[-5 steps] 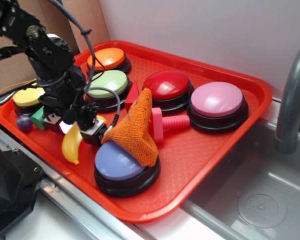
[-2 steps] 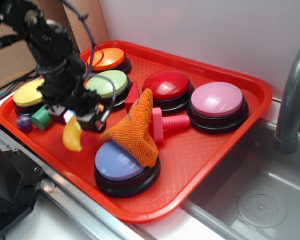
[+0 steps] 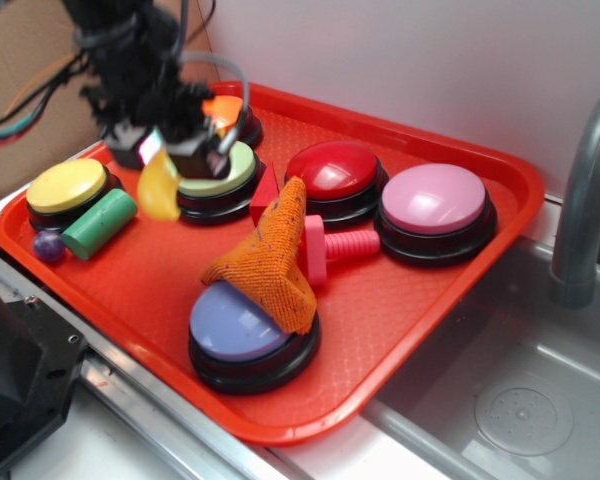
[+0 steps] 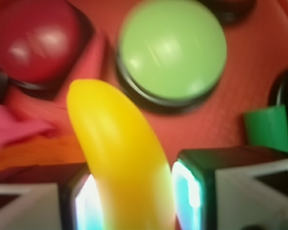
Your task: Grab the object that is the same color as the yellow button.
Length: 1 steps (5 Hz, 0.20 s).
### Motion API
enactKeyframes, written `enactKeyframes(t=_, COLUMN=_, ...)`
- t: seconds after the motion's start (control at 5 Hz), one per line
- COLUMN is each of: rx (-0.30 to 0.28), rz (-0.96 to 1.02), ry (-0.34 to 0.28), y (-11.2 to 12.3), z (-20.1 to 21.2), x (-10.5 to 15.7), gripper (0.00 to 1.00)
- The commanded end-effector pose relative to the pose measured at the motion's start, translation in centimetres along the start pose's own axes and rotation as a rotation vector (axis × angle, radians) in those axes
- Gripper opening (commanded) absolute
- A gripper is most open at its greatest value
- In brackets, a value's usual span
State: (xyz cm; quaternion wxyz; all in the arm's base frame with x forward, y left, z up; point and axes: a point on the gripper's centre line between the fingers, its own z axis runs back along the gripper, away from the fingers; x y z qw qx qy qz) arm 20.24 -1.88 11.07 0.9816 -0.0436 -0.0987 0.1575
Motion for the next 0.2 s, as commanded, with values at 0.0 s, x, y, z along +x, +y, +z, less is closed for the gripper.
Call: enactKeyframes(t=0.0, rx=0.011, rz=-0.001, ry=-0.032, y=-0.77, z=2.84, x=1.38, gripper=0.0)
